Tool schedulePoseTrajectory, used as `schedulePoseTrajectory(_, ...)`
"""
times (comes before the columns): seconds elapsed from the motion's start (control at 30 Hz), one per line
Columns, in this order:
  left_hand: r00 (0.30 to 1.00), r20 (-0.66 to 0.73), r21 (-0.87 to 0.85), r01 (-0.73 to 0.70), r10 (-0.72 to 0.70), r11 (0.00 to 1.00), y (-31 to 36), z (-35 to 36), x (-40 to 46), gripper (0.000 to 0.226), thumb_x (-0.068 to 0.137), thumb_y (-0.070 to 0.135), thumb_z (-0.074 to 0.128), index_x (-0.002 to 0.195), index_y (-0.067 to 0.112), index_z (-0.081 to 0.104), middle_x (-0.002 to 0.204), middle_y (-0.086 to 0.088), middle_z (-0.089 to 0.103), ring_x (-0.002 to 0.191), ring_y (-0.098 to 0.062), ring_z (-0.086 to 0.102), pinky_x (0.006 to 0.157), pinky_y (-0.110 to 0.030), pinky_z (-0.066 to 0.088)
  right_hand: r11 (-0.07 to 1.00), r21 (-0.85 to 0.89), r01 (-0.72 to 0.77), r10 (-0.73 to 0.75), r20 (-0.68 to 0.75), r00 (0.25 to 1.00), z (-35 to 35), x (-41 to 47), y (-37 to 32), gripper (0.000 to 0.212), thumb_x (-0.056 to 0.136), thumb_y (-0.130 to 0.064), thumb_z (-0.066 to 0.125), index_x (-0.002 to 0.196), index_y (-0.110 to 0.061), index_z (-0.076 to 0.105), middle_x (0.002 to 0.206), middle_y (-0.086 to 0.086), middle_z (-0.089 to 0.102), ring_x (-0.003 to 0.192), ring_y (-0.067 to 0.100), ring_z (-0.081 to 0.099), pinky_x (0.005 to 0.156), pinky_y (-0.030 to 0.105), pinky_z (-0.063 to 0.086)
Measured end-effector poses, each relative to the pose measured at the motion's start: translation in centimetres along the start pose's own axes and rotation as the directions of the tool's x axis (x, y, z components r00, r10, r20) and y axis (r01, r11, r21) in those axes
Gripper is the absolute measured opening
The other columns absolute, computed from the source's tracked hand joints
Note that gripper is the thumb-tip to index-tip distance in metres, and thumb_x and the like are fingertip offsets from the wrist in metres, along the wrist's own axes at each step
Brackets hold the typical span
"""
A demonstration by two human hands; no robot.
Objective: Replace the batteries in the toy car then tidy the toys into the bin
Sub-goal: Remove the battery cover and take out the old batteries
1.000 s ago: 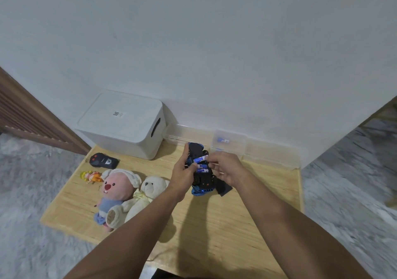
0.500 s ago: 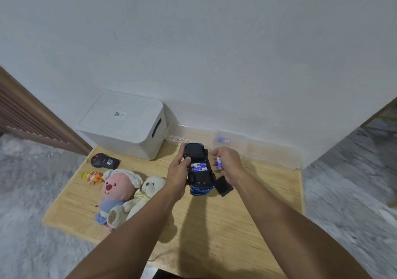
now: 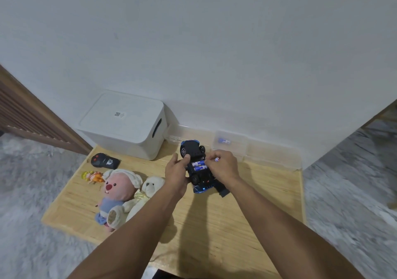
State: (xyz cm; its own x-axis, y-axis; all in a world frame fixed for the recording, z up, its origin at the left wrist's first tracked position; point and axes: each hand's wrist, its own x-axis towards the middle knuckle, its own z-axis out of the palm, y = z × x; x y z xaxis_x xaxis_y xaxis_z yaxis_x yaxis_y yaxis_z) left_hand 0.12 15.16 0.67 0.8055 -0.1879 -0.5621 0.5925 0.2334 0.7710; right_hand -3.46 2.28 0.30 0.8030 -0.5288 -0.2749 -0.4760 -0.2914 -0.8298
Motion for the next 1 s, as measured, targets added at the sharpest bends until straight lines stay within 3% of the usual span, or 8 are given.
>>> schedulePoseTrajectory(0.07,1.0,0.024,0.012,-0.015,0.014,1.0,0.1,0.1,-0.2,0.023,0.098,0.008,0.053,0.119,0.008,0.061,0.107,-0.018,0.064,0.087,-0.031,0.061,0.081,-0.055,0.052,1.0,-0.002,-0.026,0.026,-0.007,1.0,0.1,0.0,0.1,0.01,0.078,-0.016,0.068,0.073,-0.024,0.073,0.095,-0.005,0.072,0.091,0.014,0.065,0.084,0.025,0.049)
schedulePoseTrajectory(0.17,1.0,0.028,0.011,-0.013,0.013,1.0,0.0,0.0,-0.1,0.014,0.094,0.006,0.058,0.104,0.005,0.067,0.091,-0.016,0.067,0.072,-0.023,0.066,0.081,-0.057,0.052,0.999,-0.013,-0.03,0.03,-0.004,1.0,0.0,-0.2,0.1,0.011,0.079,-0.015,0.067,0.076,-0.022,0.076,0.091,-0.007,0.073,0.09,0.014,0.065,0.081,0.022,0.047)
schedulePoseTrajectory(0.23,0.999,0.028,0.017,-0.018,0.018,1.0,-0.1,-0.1,0.0,0.012,0.091,0.005,0.062,0.101,0.004,0.068,0.09,-0.017,0.066,0.072,-0.024,0.066,0.076,-0.053,0.053,0.999,-0.029,-0.022,0.022,-0.003,1.0,-0.2,-0.3,0.1,0.011,0.079,-0.015,0.068,0.078,-0.021,0.077,0.091,-0.006,0.073,0.089,0.013,0.065,0.08,0.022,0.048)
schedulePoseTrajectory(0.33,0.999,0.03,-0.002,-0.017,0.017,1.0,-0.2,-0.2,0.2,0.014,0.089,0.003,0.064,0.102,0.003,0.066,0.091,-0.018,0.065,0.079,-0.028,0.062,0.076,-0.053,0.053,0.999,-0.052,-0.007,0.007,0.0,1.0,-0.5,-0.5,-0.1,0.008,0.078,-0.018,0.07,0.078,-0.021,0.077,0.088,-0.006,0.072,0.086,0.013,0.065,0.078,0.022,0.048)
schedulePoseTrajectory(0.47,0.997,0.073,-0.023,-0.017,0.018,1.0,-0.1,-0.5,0.2,0.017,0.089,0.002,0.062,0.105,0.003,0.066,0.088,-0.016,0.068,0.074,-0.024,0.064,0.07,-0.047,0.056,0.994,-0.092,0.053,-0.052,0.013,0.999,-0.6,-0.8,-0.4,0.003,0.076,-0.025,0.074,0.076,-0.024,0.076,0.077,-0.011,0.067,0.079,0.011,0.064,0.067,0.021,0.046)
schedulePoseTrajectory(0.73,0.994,0.109,-0.029,-0.026,0.029,0.999,0.5,-0.7,0.2,0.015,0.09,-0.002,0.059,0.101,0.003,0.067,0.084,-0.011,0.071,0.072,-0.02,0.065,0.065,-0.043,0.057,0.978,-0.178,0.109,-0.099,0.066,0.993,-0.7,-1.0,-1.1,0.023,0.071,-0.045,0.078,0.085,-0.027,0.078,0.084,-0.009,0.072,0.079,0.01,0.065,0.07,0.027,0.054)
schedulePoseTrajectory(1.0,0.994,0.088,-0.041,-0.058,0.061,0.997,0.3,-0.4,0.3,0.038,0.084,-0.005,0.061,0.119,0.008,0.066,0.103,-0.015,0.068,0.08,-0.023,0.064,0.07,-0.046,0.055,0.948,-0.283,0.146,-0.133,0.063,0.989,-0.8,-1.1,-1.8,0.022,0.072,-0.041,0.072,0.087,-0.027,0.078,0.085,-0.003,0.072,0.08,0.016,0.064,0.067,0.027,0.051)
